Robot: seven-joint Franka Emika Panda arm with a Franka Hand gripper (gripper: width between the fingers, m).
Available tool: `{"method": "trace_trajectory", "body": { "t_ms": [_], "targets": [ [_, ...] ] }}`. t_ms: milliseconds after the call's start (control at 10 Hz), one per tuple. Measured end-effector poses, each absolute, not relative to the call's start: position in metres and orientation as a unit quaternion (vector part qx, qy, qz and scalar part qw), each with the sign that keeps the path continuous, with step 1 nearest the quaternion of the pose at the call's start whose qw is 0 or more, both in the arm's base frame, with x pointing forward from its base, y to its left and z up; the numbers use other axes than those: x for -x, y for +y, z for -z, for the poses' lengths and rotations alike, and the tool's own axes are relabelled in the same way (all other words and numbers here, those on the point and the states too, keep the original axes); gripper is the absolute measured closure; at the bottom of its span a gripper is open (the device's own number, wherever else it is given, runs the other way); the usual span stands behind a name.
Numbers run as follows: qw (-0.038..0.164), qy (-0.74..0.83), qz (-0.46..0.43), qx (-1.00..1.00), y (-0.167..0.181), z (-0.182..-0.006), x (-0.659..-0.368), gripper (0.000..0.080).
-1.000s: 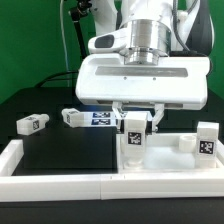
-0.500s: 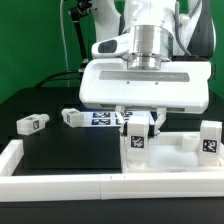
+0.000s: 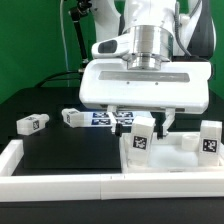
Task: Assemble square table
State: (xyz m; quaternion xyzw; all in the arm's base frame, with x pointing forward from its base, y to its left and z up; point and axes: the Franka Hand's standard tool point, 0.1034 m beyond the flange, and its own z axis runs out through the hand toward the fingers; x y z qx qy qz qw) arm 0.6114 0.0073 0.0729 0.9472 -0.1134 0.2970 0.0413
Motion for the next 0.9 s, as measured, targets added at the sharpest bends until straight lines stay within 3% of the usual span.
{"method": "trace_trajectory", "body": {
  "t_ms": [800, 900],
  "targets": [
    [0.041, -0.113, -0.295, -0.948, 0.0073, -0.0728, -0.6114, 0.0150],
    [0.034, -0.122, -0.266, -0.956, 0.0057, -0.0743, -0.6134, 0.0150]
  ]
}}
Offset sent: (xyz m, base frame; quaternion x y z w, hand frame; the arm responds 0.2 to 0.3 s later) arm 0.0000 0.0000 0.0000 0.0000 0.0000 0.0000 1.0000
